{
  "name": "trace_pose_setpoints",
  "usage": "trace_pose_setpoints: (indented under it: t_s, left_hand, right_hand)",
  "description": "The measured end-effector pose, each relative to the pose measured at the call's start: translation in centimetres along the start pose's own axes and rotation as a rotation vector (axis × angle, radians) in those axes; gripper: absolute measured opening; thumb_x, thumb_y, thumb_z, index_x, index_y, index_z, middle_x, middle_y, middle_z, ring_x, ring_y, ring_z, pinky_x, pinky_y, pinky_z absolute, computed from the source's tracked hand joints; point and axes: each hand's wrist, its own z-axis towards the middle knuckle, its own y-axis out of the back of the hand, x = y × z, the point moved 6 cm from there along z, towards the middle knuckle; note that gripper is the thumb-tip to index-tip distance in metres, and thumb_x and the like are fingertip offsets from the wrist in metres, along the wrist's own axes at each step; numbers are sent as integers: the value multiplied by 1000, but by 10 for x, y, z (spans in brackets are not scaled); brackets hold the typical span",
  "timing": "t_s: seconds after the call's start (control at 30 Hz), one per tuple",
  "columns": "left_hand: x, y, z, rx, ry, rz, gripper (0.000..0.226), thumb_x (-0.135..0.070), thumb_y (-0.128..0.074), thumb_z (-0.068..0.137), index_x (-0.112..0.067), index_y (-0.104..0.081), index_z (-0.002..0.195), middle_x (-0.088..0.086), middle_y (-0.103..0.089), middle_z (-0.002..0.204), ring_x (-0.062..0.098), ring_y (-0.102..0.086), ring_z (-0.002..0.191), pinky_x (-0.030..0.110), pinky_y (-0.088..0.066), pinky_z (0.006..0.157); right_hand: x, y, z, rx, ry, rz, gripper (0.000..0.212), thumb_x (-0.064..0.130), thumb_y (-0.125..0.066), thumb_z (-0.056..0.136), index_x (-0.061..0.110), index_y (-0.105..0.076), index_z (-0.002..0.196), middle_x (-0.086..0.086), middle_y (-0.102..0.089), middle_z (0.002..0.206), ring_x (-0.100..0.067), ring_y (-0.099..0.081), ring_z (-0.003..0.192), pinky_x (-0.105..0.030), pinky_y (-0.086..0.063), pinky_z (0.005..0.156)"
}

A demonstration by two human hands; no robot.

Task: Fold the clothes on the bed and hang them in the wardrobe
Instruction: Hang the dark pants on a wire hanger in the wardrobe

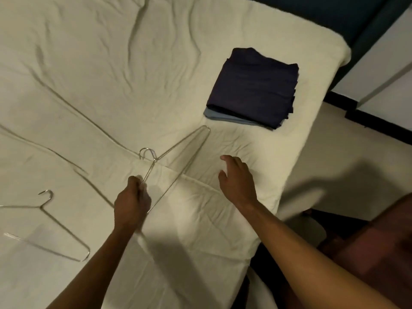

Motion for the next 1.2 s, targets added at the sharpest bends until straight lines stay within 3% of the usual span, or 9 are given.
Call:
trace_pose_setpoints:
  t_s: [0.2,0.37,0.57,0.7,0.83,0.9,0.97,1.07,1.2]
  left_hand:
    - [-100,-3,-34,-131,-102,-335,17,-31,-40,101,-18,-46,93,0,-52,58,19,-51,50,37,-39,51]
    - [-212,-30,-56,-74,-297,-427,14,-7,-54,99,-18,-52,93,-1,-53,56,16,-48,45,32,-38,46]
    - [-313,-87,-74,-23,-365,-366,20,-5,-60,96,-17,-49,84,-9,-59,65,11,-55,54,33,-46,49]
    - [-360,-122,-89,6,-431,-319,22,-10,-63,95,-25,-50,88,-12,-65,75,6,-58,58,24,-53,55]
    - [-391,-154,-97,118,-432,-273,19,-21,-59,99,-34,-47,93,-22,-61,84,-3,-57,67,8,-44,64]
    - [-397,-166,-100,164,-480,-246,6,-42,-48,100,-41,-44,96,-31,-55,86,-7,-56,71,7,-44,68]
    - [-399,-174,-100,217,-532,-244,22,-62,-30,97,-47,-43,104,-36,-53,89,-8,-58,80,5,-46,72]
    - [-390,-177,-84,244,-585,-203,44,-65,-28,96,-38,-53,120,-22,-60,107,-2,-58,94,15,-48,83]
    - [-369,-176,-11,43,-625,72,38,-35,-56,93,-20,-53,128,0,-59,122,20,-55,108,34,-46,89]
  right_hand:
    - [-5,31,-10,2,-81,291,47,43,-53,99,22,-48,140,0,-59,132,-18,-60,115,-29,-45,93]
    - [14,77,-17,37,-96,634,76,73,-42,82,33,-36,146,11,-55,134,-9,-58,114,-28,-47,99]
    - [-53,179,-5,-440,-260,514,23,28,-51,102,18,-63,119,1,-70,114,-17,-68,102,-22,-52,83]
    - [-103,208,4,-372,-350,670,26,37,-64,94,17,-59,109,2,-69,99,-19,-70,84,-38,-61,74]
    - [-151,229,10,-434,-447,617,23,28,-65,94,11,-64,110,-2,-72,100,-17,-70,83,-33,-61,69]
    - [-167,234,16,-410,-479,590,21,25,-64,94,11,-65,110,0,-70,100,-8,-64,73,-19,-52,58]
    - [-177,237,22,-389,-486,613,23,24,-66,93,12,-65,113,-1,-70,101,-6,-63,68,-19,-54,55]
    - [-191,236,31,-360,-491,679,27,26,-68,92,15,-66,116,-7,-73,98,-20,-73,73,-39,-63,62]
    - [-207,238,35,-307,-490,832,12,20,-65,95,17,-68,106,-6,-72,83,-20,-73,65,-34,-61,55]
